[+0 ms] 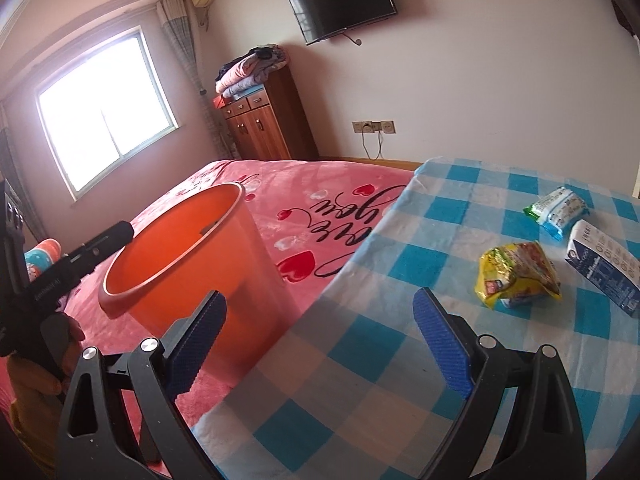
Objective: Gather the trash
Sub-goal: 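Move both tools back from the bucket to the table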
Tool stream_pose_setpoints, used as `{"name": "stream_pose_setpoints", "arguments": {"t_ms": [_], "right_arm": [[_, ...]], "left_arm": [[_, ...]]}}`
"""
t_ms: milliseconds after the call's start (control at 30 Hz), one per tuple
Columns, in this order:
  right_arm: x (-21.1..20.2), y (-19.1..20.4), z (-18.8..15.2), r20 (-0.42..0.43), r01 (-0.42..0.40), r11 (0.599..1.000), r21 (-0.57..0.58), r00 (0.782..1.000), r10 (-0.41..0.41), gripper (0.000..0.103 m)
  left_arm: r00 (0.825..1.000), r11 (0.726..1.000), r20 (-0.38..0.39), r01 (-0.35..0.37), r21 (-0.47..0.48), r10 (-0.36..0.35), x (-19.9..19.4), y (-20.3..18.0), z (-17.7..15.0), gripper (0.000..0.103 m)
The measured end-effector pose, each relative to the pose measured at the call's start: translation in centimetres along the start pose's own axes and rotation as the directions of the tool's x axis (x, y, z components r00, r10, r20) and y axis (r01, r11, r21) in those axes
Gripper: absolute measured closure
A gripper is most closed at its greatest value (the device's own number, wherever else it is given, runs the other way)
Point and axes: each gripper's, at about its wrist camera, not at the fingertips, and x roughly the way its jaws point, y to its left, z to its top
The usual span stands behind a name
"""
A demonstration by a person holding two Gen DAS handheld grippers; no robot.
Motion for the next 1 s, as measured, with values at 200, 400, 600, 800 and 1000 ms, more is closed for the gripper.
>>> {"name": "stream_pose_setpoints", "arguments": {"t_ms": [200, 400, 600, 800, 1000], "right_arm": [[-0.6, -1.1, -0.8, 0.014, 0.033, 0.999, -0.005, 0.999, -0.033, 0.01], [-1.4, -2.1, -1.5, 0.026, 0.062, 0.998, -0.006, 0.998, -0.062, 0.01], [-1.9, -3.8, -2.3, 0.027, 0.069, 0.997, 0.02, 0.997, -0.07, 0.01], [-2.6, -5.6, -3.1, 0.032, 0.073, 0.996, 0.049, 0.997, -0.075, 0.01], [-3.6, -7.6, -3.5, 0.046, 0.073, 0.993, 0.088, 0.996, -0.078, 0.01]], "left_arm": [[1.0, 1.0, 0.0, 0.017, 0.023, -0.017, -0.2, -1.3, -0.1, 0.015], [0.999, 0.998, -0.006, 0.036, 0.049, -0.036, -0.2, -2.9, -0.3, 0.015], [0.999, 0.996, -0.018, 0.05, 0.072, -0.049, -0.2, -4.3, -0.6, 0.015], [0.997, 0.992, -0.035, 0.065, 0.106, -0.062, 0.1, -6.3, -1.0, 0.015], [0.995, 0.986, -0.056, 0.086, 0.14, -0.079, 0.5, -8.4, -1.3, 0.015]]}}
